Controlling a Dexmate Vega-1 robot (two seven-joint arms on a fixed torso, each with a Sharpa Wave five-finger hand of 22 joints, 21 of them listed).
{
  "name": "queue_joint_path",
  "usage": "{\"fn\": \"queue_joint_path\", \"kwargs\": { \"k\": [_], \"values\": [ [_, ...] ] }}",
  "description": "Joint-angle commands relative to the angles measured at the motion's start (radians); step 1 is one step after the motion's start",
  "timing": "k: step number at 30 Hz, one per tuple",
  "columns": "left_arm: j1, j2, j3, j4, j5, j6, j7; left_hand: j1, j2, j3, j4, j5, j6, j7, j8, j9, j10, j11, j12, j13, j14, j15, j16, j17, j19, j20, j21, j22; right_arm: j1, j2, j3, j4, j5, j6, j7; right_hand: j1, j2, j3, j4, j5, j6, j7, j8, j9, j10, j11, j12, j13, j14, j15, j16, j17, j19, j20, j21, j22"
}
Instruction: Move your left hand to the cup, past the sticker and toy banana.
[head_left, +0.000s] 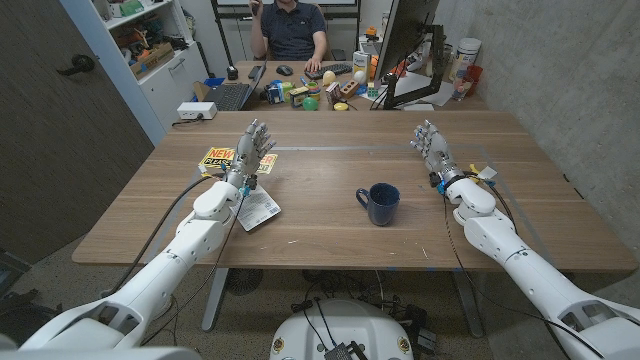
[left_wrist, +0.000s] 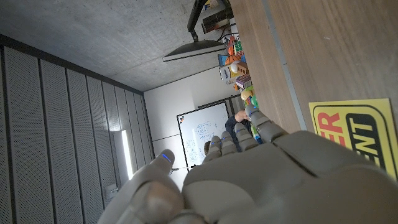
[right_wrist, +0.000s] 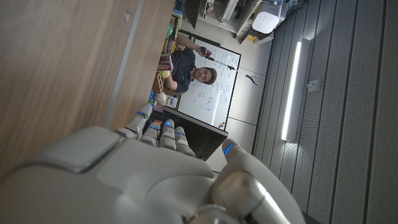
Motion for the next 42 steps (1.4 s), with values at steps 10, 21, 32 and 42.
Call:
{"fn": "queue_joint_path", "kwargs": {
  "k": [10, 21, 32, 42],
  "values": [
    [0.032, -0.223, -0.248, 0.001, 0.235, 0.025, -0.126, 0.002, 0.106, 0.004, -0.001, 0.005, 0.0, -0.008, 0.008, 0.005, 0.003, -0.003, 0.009, 0.002, 0.0, -0.001, 0.01, 0.002, 0.01, 0.001, 0.008, 0.003, -0.013, 0.455, 0.5, -0.036, -0.509, -0.138, 0.342, 0.001, 0.084, 0.009, -0.001, 0.007, 0.0, 0.008, 0.007, 0.001, 0.0, 0.009, 0.005, 0.002, -0.01, -0.001, 0.005, 0.004, -0.005, -0.022, 0.001, 0.003],
    [-0.013, -0.258, -0.259, 0.009, 0.39, -0.146, -0.074, 0.082, -0.019, -0.018, -0.094, 0.023, 0.202, -0.239, 0.053, 0.007, 0.136, -0.06, 0.024, 0.005, 0.069, 0.027, 0.006, -0.009, 0.044, 0.12, 0.006, -0.002, 0.017, 0.573, 0.632, -0.037, -0.632, -0.136, 0.436, 0.001, 0.084, 0.009, -0.001, 0.007, 0.0, 0.008, 0.007, 0.001, 0.0, 0.011, 0.006, 0.002, -0.01, 0.0, 0.004, 0.004, -0.004, -0.022, -0.002, 0.003],
    [-0.089, -0.173, -0.156, -0.042, 0.563, -0.231, 0.003, 0.119, -0.053, -0.021, -0.134, 0.029, 0.209, -0.247, 0.047, 0.008, 0.144, -0.073, 0.018, 0.007, 0.082, 0.043, 0.004, -0.005, 0.04, 0.168, 0.004, -0.001, 0.044, 0.632, 0.707, -0.016, -0.689, -0.115, 0.497, 0.001, 0.085, 0.009, 0.0, 0.007, 0.001, 0.007, 0.008, 0.001, 0.002, 0.01, 0.006, 0.002, -0.01, -0.001, 0.004, 0.004, -0.001, -0.022, -0.005, 0.003],
    [-0.206, -0.117, -0.016, -0.016, 0.632, -0.314, 0.03, 0.153, -0.072, -0.019, -0.167, 0.032, 0.202, -0.248, 0.039, 0.01, 0.139, -0.084, 0.013, 0.008, 0.077, 0.039, -0.002, -0.005, 0.054, 0.222, 0.008, -0.001, 0.059, 0.663, 0.751, 0.003, -0.719, -0.107, 0.528, 0.001, 0.084, 0.008, 0.0, 0.008, 0.002, 0.008, 0.008, 0.001, 0.001, 0.009, 0.006, 0.002, -0.009, 0.001, 0.004, 0.004, 0.0, -0.023, -0.008, 0.003]
  ]
}}
